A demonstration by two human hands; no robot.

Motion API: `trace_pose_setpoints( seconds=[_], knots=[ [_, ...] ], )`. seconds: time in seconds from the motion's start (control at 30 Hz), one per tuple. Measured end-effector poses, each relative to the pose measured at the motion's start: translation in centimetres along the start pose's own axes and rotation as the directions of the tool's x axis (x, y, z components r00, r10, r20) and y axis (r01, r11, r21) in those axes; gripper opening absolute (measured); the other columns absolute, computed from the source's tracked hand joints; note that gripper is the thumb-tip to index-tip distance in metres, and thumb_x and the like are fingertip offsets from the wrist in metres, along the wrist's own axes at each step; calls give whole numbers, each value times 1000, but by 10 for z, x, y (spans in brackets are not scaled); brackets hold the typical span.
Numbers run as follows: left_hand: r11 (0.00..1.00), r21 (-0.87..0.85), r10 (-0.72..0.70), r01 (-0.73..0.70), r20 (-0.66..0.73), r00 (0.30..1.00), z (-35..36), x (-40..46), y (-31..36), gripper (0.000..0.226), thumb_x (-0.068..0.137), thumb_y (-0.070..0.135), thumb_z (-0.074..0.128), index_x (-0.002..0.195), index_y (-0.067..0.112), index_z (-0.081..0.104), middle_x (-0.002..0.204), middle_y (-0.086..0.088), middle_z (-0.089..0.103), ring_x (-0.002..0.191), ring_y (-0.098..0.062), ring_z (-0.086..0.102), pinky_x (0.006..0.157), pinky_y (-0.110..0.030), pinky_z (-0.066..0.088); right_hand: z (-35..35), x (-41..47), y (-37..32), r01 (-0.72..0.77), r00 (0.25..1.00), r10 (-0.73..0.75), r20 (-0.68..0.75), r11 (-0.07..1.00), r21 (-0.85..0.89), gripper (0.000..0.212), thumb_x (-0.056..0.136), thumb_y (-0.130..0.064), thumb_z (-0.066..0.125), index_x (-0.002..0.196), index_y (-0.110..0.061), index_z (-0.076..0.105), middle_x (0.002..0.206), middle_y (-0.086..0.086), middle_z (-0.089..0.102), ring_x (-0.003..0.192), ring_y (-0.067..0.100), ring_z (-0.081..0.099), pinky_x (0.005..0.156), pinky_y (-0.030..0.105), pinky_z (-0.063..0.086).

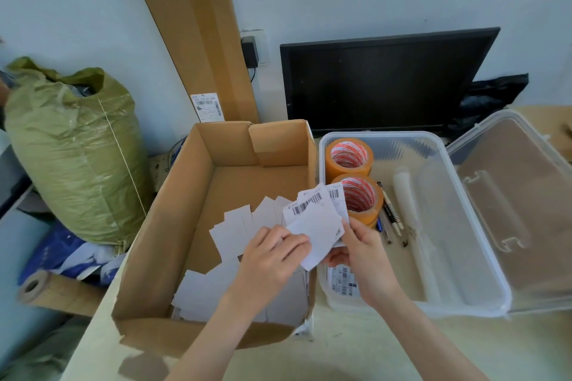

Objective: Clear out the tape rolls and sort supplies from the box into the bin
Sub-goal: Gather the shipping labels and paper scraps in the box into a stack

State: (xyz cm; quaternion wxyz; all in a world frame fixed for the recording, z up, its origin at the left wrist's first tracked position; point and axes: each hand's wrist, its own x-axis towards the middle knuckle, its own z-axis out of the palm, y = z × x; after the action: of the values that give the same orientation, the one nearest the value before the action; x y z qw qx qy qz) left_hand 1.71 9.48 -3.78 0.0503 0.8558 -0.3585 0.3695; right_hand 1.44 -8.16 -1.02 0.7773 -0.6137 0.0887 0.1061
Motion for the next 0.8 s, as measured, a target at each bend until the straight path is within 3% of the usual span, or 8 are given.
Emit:
trace_pose_setpoints(
  seconds=[0.2,0.33,0.43,0.6,0.7,0.8],
  knots=[
    [999,-37,-22,22,10,1000,-4,1,-3,8,91,11,52,98,12,55,95,0,72,83,-16,45,65,-23,35,0,0,-2,-9,1000,9,-6,1000,24,32,102,-26,41,103,-7,66,71,14,71,50,20,62,45,23,47],
    [997,-57,-49,49,6,999,-6,-1,-8,12,96,11,46,98,11,58,96,-1,73,83,-16,47,65,-24,42,-2,0,1,3,999,-2,34,1000,-26,21,99,-10,47,111,-4,63,70,12,70,50,19,61,47,24,48],
    [985,-127,-117,119,24,993,-9,-2,-14,16,92,13,52,95,7,67,97,-5,72,84,-17,49,62,-24,50,-3,0,2,27,998,-22,60,996,-81,22,97,-3,48,115,-3,61,66,8,69,50,17,62,48,24,49],
    [927,-247,-287,281,14,958,-9,-8,-18,15,91,22,53,101,13,59,105,4,58,90,-17,49,70,-24,46,-1,-1,2,58,995,-50,92,995,-84,25,97,-1,48,119,-4,59,72,3,72,52,15,63,49,23,52],
    [845,-319,-455,429,-9,890,-9,-12,-13,24,91,23,55,96,6,71,105,5,58,95,-13,51,80,-15,46,-3,-1,2,73,994,-66,88,994,-82,26,97,-3,48,121,-5,59,74,3,72,53,16,64,51,25,53],
    [665,-443,-686,601,-46,726,-14,-9,-7,22,95,25,55,96,11,72,98,2,65,99,3,52,81,-6,44,-5,-1,3,68,996,-64,65,995,-66,25,97,-3,48,119,-4,60,70,5,71,53,16,62,53,27,53]
  ],
)
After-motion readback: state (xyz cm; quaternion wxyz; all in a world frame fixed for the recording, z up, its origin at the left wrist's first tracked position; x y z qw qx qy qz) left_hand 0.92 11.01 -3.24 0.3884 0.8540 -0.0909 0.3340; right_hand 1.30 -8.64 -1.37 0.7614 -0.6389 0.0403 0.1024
